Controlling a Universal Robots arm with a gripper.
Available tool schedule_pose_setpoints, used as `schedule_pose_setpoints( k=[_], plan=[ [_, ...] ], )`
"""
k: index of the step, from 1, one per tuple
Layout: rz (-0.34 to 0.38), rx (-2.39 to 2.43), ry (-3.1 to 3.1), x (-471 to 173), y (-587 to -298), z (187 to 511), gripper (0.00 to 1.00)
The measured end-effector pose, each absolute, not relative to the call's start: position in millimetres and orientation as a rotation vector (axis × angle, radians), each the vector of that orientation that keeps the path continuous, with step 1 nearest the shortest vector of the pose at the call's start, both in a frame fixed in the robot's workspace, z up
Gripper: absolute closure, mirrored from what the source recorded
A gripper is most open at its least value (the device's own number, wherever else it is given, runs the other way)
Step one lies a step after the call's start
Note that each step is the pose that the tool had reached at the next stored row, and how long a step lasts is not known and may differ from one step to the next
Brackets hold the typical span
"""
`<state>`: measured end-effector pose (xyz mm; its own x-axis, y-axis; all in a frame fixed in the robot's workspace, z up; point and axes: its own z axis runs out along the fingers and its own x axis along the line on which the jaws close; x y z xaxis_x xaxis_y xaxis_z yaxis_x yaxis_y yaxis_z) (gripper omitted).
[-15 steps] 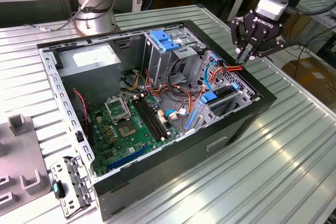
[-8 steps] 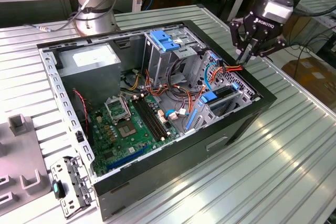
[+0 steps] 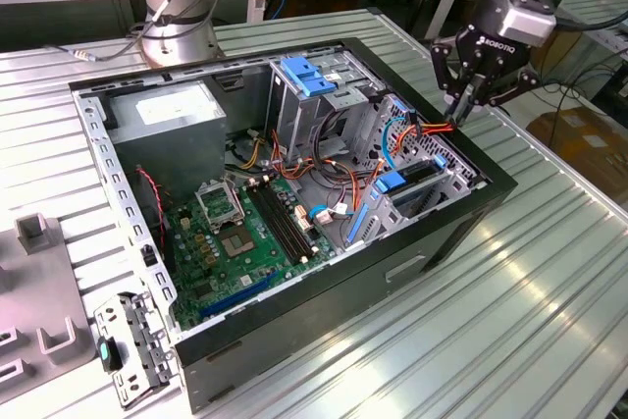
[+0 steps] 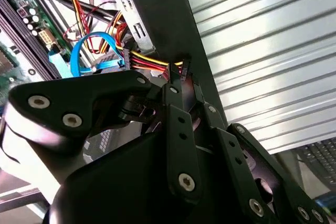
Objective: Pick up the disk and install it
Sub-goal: 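Insert the first disk wire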
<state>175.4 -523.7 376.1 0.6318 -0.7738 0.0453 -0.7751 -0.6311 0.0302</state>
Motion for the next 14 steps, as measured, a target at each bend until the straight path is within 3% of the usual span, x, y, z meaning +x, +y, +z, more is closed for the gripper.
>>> schedule_pose_setpoints(
  k=[14],
  plan=[
    [0.071, 2.911, -1.066, 175.2, -524.7, 372.6, 0.76]
  ],
)
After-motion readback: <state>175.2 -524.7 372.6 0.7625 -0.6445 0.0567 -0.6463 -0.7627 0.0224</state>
